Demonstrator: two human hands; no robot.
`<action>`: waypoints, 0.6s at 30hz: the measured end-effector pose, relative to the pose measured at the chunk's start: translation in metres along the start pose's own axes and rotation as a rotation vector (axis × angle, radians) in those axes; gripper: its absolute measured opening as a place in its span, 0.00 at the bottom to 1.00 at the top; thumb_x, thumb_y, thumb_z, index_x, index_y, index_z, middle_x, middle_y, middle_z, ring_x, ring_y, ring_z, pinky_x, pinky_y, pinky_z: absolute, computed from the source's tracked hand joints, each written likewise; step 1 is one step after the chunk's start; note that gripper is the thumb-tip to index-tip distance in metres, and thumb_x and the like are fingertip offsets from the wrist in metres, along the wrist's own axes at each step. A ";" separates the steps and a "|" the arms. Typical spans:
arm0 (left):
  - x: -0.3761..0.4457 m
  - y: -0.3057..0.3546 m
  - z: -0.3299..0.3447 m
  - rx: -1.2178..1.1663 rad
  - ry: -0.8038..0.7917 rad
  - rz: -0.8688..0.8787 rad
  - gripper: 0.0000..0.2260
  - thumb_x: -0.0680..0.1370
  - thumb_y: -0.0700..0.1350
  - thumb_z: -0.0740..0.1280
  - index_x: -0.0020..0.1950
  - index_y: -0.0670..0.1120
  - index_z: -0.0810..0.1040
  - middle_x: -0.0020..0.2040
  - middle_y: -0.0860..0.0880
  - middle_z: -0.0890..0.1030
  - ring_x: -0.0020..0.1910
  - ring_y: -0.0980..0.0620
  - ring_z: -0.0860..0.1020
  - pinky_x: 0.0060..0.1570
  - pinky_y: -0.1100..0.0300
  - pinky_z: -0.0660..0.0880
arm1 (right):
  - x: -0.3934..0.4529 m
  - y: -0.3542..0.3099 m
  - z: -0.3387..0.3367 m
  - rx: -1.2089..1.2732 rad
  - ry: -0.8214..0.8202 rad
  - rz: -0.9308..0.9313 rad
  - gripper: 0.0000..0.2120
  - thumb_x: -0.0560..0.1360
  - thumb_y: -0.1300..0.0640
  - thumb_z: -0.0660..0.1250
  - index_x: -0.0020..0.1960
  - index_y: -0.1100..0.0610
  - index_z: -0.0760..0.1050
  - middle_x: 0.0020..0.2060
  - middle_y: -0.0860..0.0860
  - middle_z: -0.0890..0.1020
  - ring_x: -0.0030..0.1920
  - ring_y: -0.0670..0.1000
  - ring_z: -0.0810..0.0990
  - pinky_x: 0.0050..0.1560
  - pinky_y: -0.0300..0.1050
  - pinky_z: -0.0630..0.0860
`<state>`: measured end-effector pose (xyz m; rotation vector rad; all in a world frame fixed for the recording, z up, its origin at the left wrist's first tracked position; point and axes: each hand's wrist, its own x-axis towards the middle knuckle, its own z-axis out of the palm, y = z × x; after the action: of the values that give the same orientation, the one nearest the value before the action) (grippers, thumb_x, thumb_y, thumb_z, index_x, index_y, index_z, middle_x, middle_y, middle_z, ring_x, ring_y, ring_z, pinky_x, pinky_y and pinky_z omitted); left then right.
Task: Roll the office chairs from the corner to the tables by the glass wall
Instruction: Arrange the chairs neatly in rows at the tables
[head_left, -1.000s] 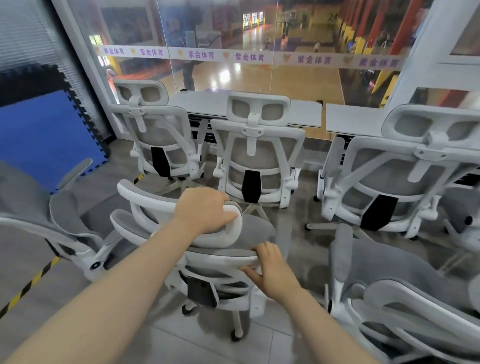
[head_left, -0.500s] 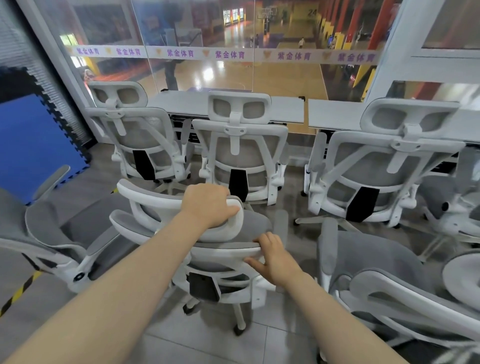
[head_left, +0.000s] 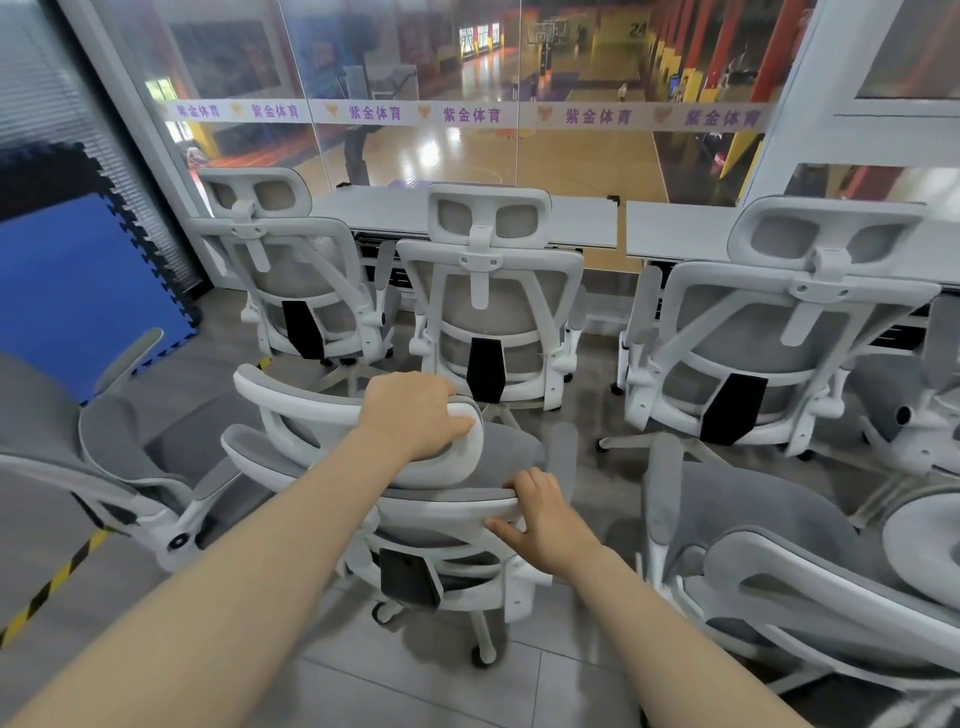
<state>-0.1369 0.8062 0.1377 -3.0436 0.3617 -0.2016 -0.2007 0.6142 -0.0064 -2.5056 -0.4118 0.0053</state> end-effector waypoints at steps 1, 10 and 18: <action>-0.002 0.000 0.000 0.004 0.003 0.000 0.13 0.72 0.62 0.61 0.44 0.54 0.76 0.43 0.52 0.81 0.45 0.48 0.78 0.39 0.57 0.67 | -0.001 -0.001 0.000 0.001 -0.005 -0.003 0.21 0.74 0.38 0.65 0.58 0.51 0.68 0.51 0.44 0.67 0.53 0.47 0.65 0.51 0.38 0.65; -0.017 0.003 0.000 0.030 0.040 0.008 0.14 0.73 0.61 0.60 0.47 0.53 0.79 0.42 0.52 0.80 0.43 0.49 0.78 0.36 0.57 0.65 | -0.012 -0.005 -0.005 -0.008 -0.052 -0.005 0.21 0.75 0.39 0.66 0.59 0.52 0.67 0.51 0.44 0.66 0.54 0.46 0.65 0.50 0.37 0.64; -0.022 0.001 -0.002 0.007 0.029 0.013 0.16 0.73 0.62 0.59 0.52 0.55 0.79 0.43 0.52 0.81 0.46 0.48 0.79 0.38 0.57 0.67 | -0.012 -0.019 -0.016 -0.025 -0.144 0.088 0.23 0.75 0.40 0.65 0.63 0.54 0.68 0.57 0.49 0.71 0.60 0.50 0.67 0.59 0.45 0.70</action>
<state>-0.1581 0.8103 0.1374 -3.0334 0.3818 -0.2463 -0.2161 0.6163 0.0163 -2.5554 -0.3613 0.2177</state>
